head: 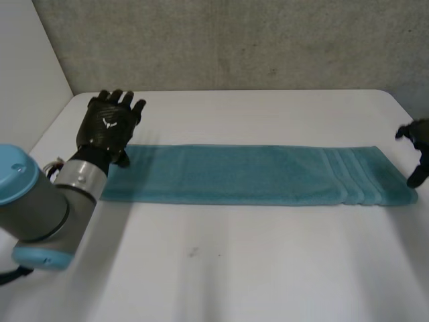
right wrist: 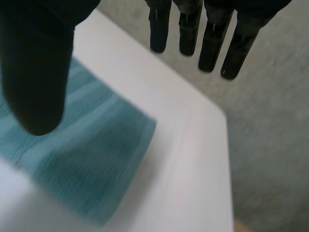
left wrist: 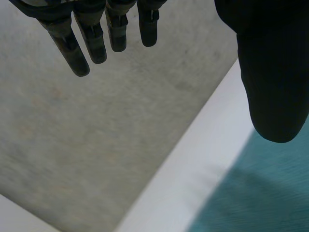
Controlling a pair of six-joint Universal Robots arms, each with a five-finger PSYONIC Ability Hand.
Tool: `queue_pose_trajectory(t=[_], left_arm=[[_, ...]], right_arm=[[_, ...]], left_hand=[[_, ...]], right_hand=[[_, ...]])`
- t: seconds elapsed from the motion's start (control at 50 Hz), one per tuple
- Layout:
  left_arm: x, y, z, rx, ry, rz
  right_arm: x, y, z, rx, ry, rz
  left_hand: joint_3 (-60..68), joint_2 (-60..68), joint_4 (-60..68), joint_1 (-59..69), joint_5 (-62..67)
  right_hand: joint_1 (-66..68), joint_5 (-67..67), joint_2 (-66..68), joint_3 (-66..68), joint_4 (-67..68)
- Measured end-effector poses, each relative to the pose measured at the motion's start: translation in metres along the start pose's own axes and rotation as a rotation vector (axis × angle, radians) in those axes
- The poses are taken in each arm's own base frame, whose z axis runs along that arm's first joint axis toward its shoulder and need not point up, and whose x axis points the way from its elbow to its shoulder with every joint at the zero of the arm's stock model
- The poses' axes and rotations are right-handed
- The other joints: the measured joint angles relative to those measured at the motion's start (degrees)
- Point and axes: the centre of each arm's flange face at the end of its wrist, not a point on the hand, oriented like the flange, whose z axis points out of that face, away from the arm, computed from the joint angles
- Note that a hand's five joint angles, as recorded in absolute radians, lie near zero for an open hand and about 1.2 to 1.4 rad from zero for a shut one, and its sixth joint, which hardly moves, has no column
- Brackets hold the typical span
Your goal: Fold the laundry
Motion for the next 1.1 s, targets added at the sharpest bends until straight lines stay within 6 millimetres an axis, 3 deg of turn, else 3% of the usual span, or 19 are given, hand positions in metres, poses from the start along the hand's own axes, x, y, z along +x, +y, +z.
queue_pose_trajectory(t=[0.12, 0.14, 0.3, 0.68, 0.84, 0.9, 0.98, 1.1], left_arm=[[0.006, -0.007, -0.025, -0.072, 0.052, -0.188], [0.008, -0.008, -0.033, -0.109, 0.069, -0.259], [0.009, -0.003, -0.041, -0.177, 0.08, -0.367], [0.01, 0.003, -0.043, -0.192, 0.08, -0.369], [0.01, 0.003, -0.044, -0.194, 0.081, -0.369], [0.01, 0.003, -0.044, -0.193, 0.081, -0.369], [0.01, 0.002, -0.044, -0.192, 0.081, -0.369], [0.01, 0.002, -0.044, -0.191, 0.08, -0.369]], right_arm=[[-0.001, 0.027, 0.009, -0.066, -0.08, 0.052], [-0.003, 0.039, 0.015, -0.08, -0.123, 0.076], [-0.006, 0.062, 0.029, -0.08, -0.191, 0.114], [0.0, 0.076, 0.048, -0.031, -0.146, 0.083], [0.0, 0.084, 0.055, -0.05, -0.144, 0.09], [0.002, 0.085, 0.056, -0.054, -0.132, 0.087], [0.011, 0.086, 0.06, -0.059, -0.085, 0.075], [0.048, 0.092, 0.067, -0.097, 0.13, 0.039]], left_hand=[[0.0, 0.0, 0.0, 0.0, 0.0], [0.0, 0.0, 0.0, 0.0, 0.0], [0.0, 0.0, 0.0, 0.0, 0.0], [0.0, 0.0, 0.0, 0.0, 0.0], [0.01, 0.0, 0.0, 0.0, 0.0], [0.01, 0.0, 0.0, 0.0, 0.0], [0.01, 0.0, 0.0, 0.0, 0.0], [0.01, 0.0, 0.0, 0.0, 0.0]], right_hand=[[7.07, 6.77, 7.08, 7.69, 7.8], [8.94, 8.85, 9.6, 9.97, 10.15], [10.81, 11.23, 12.06, 12.5, 12.51], [23.34, 25.01, 26.65, 26.9, 27.01], [22.69, 25.01, 25.59, 25.86, 26.03], [33.17, 36.47, 38.83, 39.01, 38.49], [38.81, 45.7, 48.78, 48.74, 49.16], [38.81, 46.22, 49.0, 49.4, 50.13]])
